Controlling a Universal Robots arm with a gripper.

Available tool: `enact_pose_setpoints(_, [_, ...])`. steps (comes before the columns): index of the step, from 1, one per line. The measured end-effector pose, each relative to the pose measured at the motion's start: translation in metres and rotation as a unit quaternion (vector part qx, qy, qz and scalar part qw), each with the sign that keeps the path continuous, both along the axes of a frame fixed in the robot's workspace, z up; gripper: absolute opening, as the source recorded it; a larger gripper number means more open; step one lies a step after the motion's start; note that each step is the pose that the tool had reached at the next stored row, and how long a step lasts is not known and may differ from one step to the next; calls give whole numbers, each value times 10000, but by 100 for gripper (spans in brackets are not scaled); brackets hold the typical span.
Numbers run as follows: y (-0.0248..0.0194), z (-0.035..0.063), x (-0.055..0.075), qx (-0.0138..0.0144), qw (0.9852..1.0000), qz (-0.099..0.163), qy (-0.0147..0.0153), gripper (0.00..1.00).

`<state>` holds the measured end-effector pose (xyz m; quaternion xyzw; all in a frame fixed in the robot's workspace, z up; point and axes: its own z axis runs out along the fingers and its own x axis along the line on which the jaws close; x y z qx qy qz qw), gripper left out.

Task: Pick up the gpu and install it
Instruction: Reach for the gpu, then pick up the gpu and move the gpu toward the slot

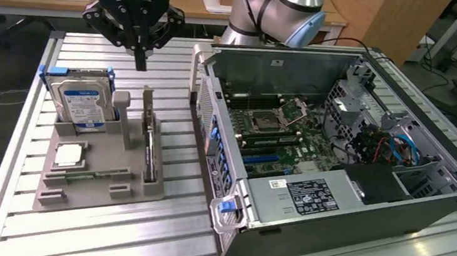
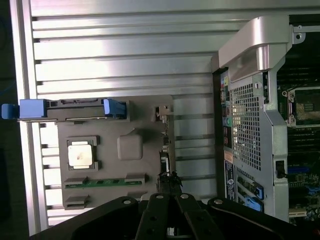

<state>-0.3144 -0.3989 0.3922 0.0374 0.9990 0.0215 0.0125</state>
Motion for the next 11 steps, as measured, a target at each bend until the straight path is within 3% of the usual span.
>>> enact_pose_setpoints(11, [0, 0, -1, 0, 10000, -1, 0, 11])
